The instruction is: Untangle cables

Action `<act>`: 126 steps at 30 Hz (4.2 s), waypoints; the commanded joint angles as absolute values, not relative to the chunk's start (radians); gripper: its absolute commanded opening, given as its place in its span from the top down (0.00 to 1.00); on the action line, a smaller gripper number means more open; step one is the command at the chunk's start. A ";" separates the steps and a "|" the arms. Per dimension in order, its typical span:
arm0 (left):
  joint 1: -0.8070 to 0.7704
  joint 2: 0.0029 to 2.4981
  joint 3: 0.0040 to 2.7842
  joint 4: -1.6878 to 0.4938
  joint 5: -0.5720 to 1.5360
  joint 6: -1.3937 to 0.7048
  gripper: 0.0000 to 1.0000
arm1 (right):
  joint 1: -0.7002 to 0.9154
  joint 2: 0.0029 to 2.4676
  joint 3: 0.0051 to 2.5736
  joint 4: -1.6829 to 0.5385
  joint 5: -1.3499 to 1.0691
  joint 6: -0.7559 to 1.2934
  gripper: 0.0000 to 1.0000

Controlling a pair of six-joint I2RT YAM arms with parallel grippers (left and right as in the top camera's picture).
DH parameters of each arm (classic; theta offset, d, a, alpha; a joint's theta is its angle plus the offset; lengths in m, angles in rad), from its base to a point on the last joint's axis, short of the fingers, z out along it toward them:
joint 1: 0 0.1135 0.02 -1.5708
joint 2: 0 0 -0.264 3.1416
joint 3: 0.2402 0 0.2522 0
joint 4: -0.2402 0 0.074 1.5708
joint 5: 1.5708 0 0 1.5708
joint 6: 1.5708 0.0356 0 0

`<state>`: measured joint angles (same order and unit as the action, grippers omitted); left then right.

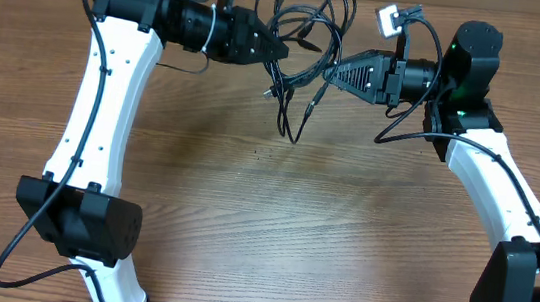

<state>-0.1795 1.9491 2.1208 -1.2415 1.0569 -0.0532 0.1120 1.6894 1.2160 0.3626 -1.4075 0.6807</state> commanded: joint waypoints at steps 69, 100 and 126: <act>-0.139 1.957 2.127 -1.263 1.252 -0.112 0.96 | 0.081 1.664 1.237 0.381 -1.283 0.672 0.49; -0.155 1.957 2.127 -1.188 1.141 -0.165 0.96 | 0.081 1.664 1.237 0.379 -1.322 0.676 0.40; -0.155 1.958 2.127 -1.162 1.039 -0.196 0.96 | 0.081 1.664 1.237 0.364 -1.340 0.675 0.40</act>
<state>-0.1616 1.9491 2.1208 -1.1725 1.0756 -0.1852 0.0849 1.6894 1.2163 0.3584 -1.3106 0.6800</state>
